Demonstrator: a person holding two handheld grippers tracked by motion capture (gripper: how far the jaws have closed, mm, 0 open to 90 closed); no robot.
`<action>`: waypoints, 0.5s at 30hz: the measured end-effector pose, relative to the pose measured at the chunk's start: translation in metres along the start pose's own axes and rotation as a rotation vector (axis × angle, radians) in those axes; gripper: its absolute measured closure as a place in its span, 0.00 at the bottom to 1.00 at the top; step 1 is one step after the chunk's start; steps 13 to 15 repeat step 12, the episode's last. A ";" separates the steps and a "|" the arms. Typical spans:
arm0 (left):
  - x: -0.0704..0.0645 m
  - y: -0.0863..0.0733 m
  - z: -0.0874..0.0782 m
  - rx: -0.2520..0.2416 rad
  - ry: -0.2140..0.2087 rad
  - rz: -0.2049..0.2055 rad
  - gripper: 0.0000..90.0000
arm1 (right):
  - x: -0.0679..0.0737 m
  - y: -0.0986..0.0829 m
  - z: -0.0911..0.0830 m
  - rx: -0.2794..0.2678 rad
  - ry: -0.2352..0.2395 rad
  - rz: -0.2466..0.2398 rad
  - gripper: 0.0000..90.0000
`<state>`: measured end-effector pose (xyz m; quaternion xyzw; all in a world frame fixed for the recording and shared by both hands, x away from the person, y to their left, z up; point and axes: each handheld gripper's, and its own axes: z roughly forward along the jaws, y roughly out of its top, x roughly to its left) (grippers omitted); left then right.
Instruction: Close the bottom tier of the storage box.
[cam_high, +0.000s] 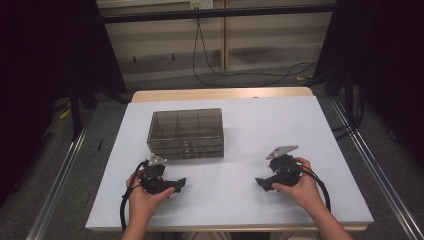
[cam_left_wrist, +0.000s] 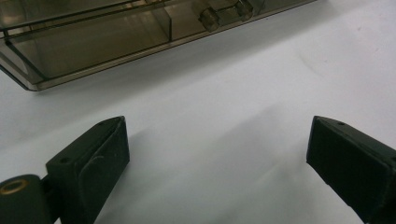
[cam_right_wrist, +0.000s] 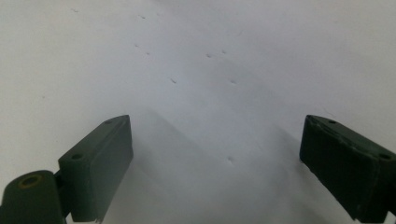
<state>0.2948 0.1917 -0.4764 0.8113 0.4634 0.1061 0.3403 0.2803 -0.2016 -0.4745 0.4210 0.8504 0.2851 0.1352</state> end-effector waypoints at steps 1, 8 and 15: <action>0.000 0.000 0.001 -0.003 -0.001 0.000 0.07 | 0.000 -0.001 0.000 0.002 -0.001 -0.003 0.11; -0.001 -0.001 0.003 -0.003 0.012 0.015 0.06 | 0.000 -0.005 0.003 -0.010 -0.001 0.015 0.09; -0.002 -0.002 0.003 0.000 0.017 0.030 0.05 | 0.000 -0.006 0.003 -0.015 -0.006 0.011 0.09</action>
